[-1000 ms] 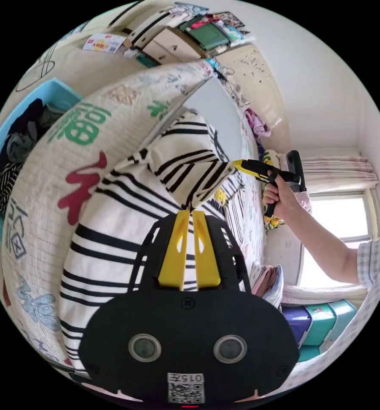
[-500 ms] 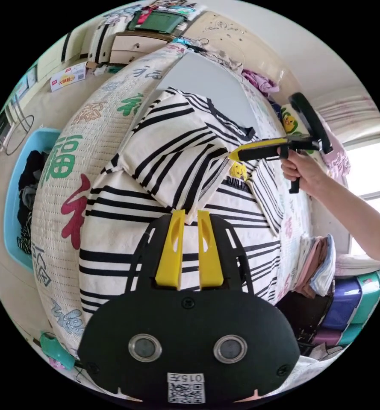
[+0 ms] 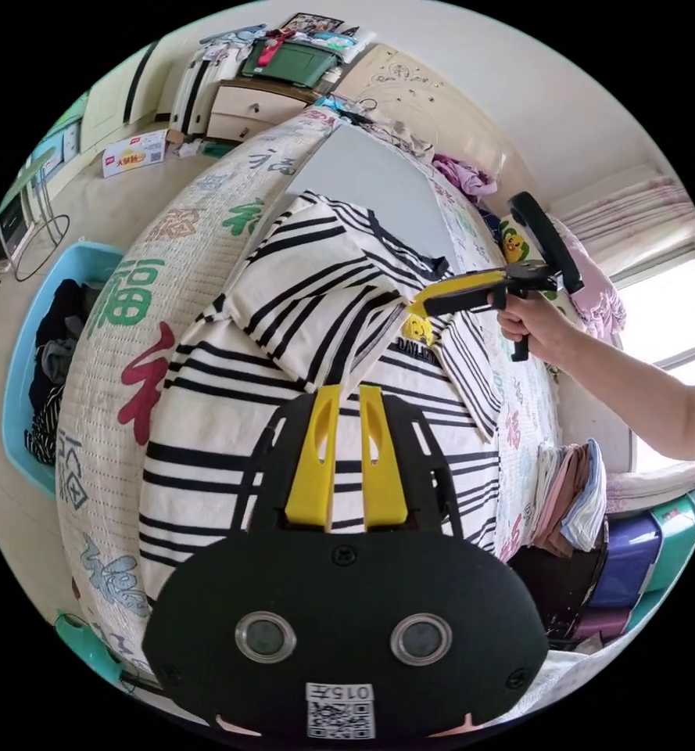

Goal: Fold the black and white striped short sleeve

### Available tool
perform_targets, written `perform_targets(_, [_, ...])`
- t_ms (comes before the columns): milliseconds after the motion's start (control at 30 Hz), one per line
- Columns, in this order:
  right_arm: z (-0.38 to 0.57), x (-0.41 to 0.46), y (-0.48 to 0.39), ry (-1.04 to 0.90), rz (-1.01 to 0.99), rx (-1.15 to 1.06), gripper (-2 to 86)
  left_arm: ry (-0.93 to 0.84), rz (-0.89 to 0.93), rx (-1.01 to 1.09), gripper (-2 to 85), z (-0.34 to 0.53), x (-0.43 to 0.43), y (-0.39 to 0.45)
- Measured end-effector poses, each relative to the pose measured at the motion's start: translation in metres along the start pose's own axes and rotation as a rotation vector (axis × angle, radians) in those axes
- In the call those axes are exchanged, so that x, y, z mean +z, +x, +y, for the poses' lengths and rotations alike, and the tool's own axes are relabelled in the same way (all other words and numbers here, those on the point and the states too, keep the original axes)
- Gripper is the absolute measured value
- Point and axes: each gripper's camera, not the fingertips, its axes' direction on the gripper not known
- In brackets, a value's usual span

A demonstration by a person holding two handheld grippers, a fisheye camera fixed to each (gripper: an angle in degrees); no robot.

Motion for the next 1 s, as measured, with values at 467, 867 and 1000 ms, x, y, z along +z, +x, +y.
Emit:
perform_targets(467, [0.023,-0.001,-0.015,0.002,0.058,-0.005,0.0,-0.004,-0.128,0.016,-0.9,0.002,-0.072,0.002])
perform_targets(867, [0.049,0.002,-0.032,0.009,0.065,0.036,-0.4,-0.041,-0.170,0.042,3.9,-0.006,-0.104,0.002])
perform_targets(1000, [0.058,0.002,-0.039,0.004,0.071,0.031,-0.4,-0.049,-0.204,0.071,1.3,-0.009,-0.117,-0.001])
